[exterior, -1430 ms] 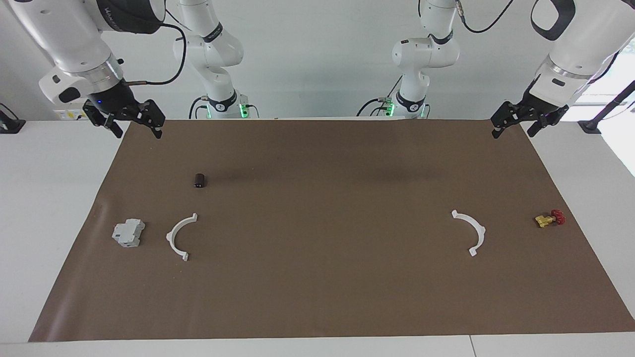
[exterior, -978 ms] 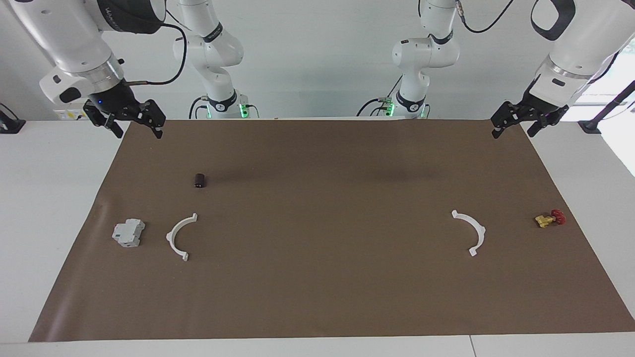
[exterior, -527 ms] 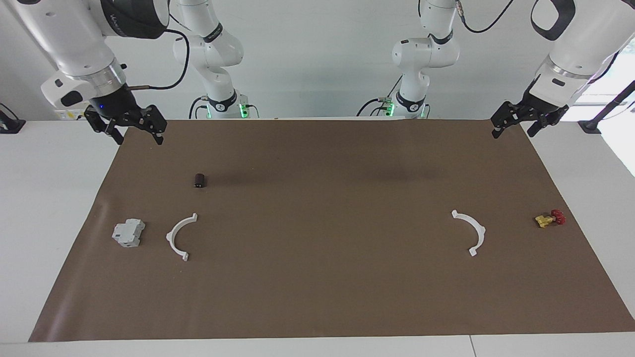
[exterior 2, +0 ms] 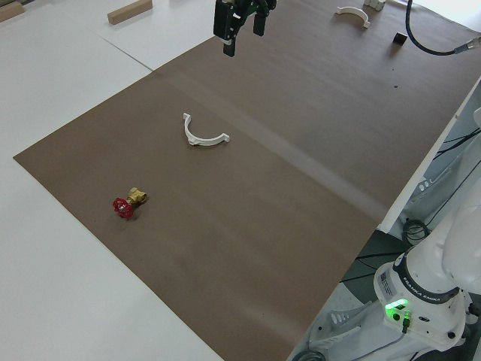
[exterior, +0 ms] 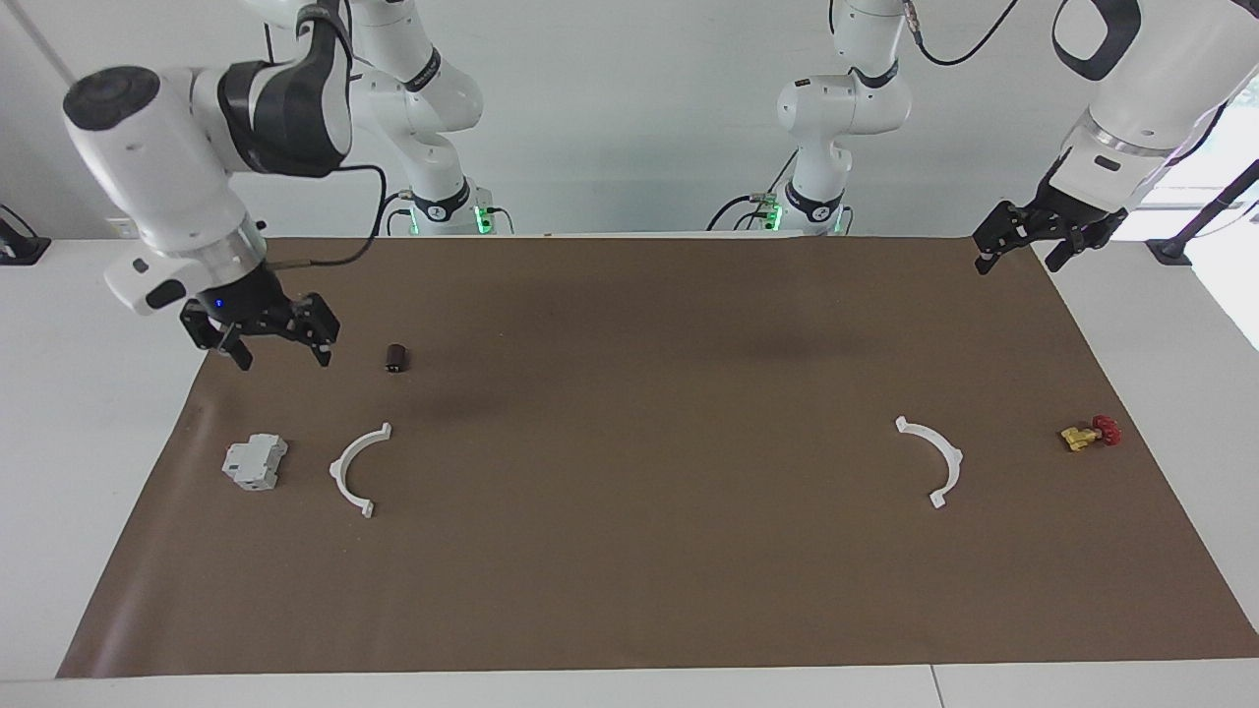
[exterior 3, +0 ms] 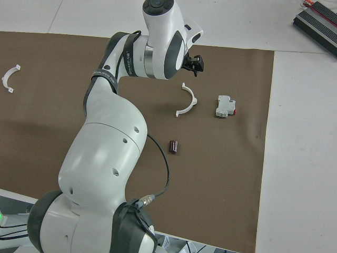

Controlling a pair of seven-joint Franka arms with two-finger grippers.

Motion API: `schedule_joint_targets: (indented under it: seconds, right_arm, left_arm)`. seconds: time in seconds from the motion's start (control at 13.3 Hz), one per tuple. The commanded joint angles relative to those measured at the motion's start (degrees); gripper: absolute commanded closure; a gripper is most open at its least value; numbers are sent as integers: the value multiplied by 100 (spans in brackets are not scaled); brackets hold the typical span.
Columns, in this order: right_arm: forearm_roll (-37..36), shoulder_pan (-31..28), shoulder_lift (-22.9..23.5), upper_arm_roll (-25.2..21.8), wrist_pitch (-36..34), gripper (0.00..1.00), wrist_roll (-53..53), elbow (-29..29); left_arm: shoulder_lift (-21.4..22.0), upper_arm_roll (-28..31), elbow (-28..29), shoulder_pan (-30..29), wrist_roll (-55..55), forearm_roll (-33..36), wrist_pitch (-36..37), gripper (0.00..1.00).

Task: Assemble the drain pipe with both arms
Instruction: 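Reach the right gripper down and grasp the nearby white half-ring, then lift the half-ring with the right gripper while the left gripper grasps the other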

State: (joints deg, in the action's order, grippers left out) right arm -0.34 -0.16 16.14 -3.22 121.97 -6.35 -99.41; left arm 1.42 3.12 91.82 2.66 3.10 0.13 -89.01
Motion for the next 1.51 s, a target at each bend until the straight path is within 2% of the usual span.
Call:
schedule_joint_targets:
  seconds: [0.0,0.15,0.3,0.45,0.75,0.83,0.9,1.13,1.2,1.28,1.43]
  right_arm:
    - [87,-98,28,32,845,0,-409,-781]
    - [87,-133,353,32,1047,0,-542,-781]
    - [96,-281,635,32,1346,12,-770,-825]
    - [105,-300,680,32,1418,23,-754,-843]
    - [105,-318,768,32,1444,31,-771,-878]
    - [105,-309,768,32,1435,41,-771,-878]
    - [105,-309,768,32,1426,58,-771,-878]
    - [105,-291,768,32,1426,95,-762,-878]
    - [105,-283,768,32,1392,100,-754,-878]
    - [105,-248,759,32,1348,100,-745,-852]
    - [113,-142,759,40,771,100,-666,-415]
  left_arm:
    - [42,31,3,59,-126,-74,321,0]
    - [42,31,11,42,-65,-65,262,0]
    - [86,31,247,-2,-46,-48,-315,0]
    - [8,22,450,24,-47,-39,-704,0]
    - [-124,13,1187,15,-38,-30,-1749,0]
    - [-264,22,1354,33,-29,-30,-2030,0]
    - [-457,22,1408,51,-29,-30,-2346,0]
    - [-1089,13,1461,68,-29,-30,-3102,0]
    - [-1231,13,1514,68,-29,-30,-3375,0]
    - [-1371,13,1627,68,-29,-30,-3708,1]
    - [-1609,5,1864,68,-20,-30,-4359,1]
